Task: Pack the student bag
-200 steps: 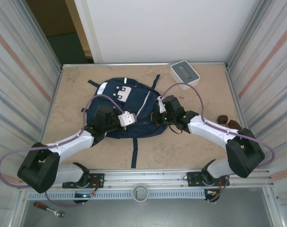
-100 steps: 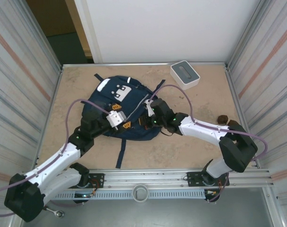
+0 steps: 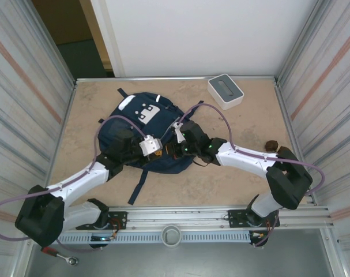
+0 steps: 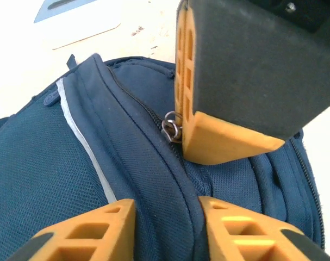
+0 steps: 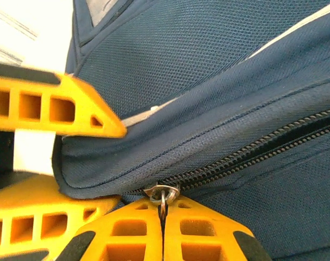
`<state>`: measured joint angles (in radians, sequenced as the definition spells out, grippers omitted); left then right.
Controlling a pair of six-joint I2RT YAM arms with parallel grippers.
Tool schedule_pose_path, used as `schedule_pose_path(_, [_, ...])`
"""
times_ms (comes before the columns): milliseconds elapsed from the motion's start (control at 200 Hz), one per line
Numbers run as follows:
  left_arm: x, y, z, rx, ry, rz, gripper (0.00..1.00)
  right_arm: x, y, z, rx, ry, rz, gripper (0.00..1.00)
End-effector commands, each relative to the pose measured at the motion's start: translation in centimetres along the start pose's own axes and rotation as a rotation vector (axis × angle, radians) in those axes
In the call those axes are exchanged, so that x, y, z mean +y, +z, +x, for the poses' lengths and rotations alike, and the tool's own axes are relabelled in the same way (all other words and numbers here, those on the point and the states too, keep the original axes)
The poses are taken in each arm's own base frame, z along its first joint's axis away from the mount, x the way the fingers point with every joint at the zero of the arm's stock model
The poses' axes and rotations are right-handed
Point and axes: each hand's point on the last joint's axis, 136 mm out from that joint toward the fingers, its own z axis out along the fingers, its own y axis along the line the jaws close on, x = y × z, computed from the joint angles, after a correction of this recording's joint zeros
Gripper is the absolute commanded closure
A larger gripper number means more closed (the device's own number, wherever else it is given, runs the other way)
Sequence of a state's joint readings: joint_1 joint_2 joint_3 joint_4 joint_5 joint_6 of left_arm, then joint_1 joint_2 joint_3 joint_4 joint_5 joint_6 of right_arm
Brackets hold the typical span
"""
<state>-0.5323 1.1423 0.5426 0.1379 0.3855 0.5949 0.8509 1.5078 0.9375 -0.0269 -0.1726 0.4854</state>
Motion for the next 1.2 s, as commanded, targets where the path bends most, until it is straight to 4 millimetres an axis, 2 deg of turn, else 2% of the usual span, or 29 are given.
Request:
schedule_pose_path(0, [2.0, -0.6, -1.2, -0.026, -0.007, -0.076, 0.77, -1.5, -1.1, -0.8, -0.035, -0.027, 0.073, 1.0])
schedule_pose_path(90, [2.4, -1.1, -1.1, -0.056, -0.017, -0.099, 0.87, -5.3, -1.2, -0.3, -0.021, -0.014, 0.19, 1.0])
schedule_pose_path(175, [2.8, -1.6, -0.9, -0.079, -0.024, -0.129, 0.92, -8.0, -1.7, -0.9, -0.035, 0.024, 0.245, 1.0])
schedule_pose_path(261, [3.1, -1.9, -0.7, -0.088, -0.029, -0.144, 0.93, -9.6, -2.1, -1.8, -0.059, 0.051, 0.273, 1.0])
schedule_pose_path(316, [3.5, -2.1, -0.5, -0.087, -0.037, -0.162, 0.93, -9.9, -2.3, -2.4, -0.07, 0.059, 0.268, 1.0])
schedule_pose_path(441, [3.9, -2.3, 0.0, -0.072, -0.052, -0.183, 0.92, -8.5, -1.8, -2.8, -0.075, 0.053, 0.21, 1.0])
schedule_pose_path(561, [4.2, -2.3, 0.2, -0.051, -0.062, -0.196, 0.85, -6.9, -1.5, -2.6, -0.07, 0.026, 0.177, 1.0])
schedule_pose_path(621, [3.9, -2.5, -0.1, -0.045, -0.073, -0.168, 0.64, -6.0, -1.6, -2.7, -0.074, 0.017, 0.156, 1.0])
schedule_pose_path(661, [3.5, -2.7, -0.5, -0.042, -0.081, -0.137, 0.56, -5.3, -1.7, -2.7, -0.079, 0.013, 0.139, 1.0])
schedule_pose_path(741, [2.9, -2.9, -1.5, -0.044, -0.086, -0.112, 0.44, -4.1, -1.9, -3.0, -0.093, 0.004, 0.109, 1.0])
schedule_pose_path(852, [1.8, -2.6, -2.5, -0.049, -0.041, -0.09, 0.34, -2.7, -2.2, -3.3, -0.106, 0.003, 0.067, 1.0])
schedule_pose_path(1097, [0.8, -0.4, -2.8, 0.001, 0.007, -0.045, 0.34, 0.4, -2.9, -3.5, -0.124, -0.01, -0.017, 1.0])
schedule_pose_path(1197, [1.2, 0.5, -2.5, 0.021, -0.003, -0.051, 0.4, 1.2, -3.0, -3.3, -0.124, -0.02, -0.033, 1.0])
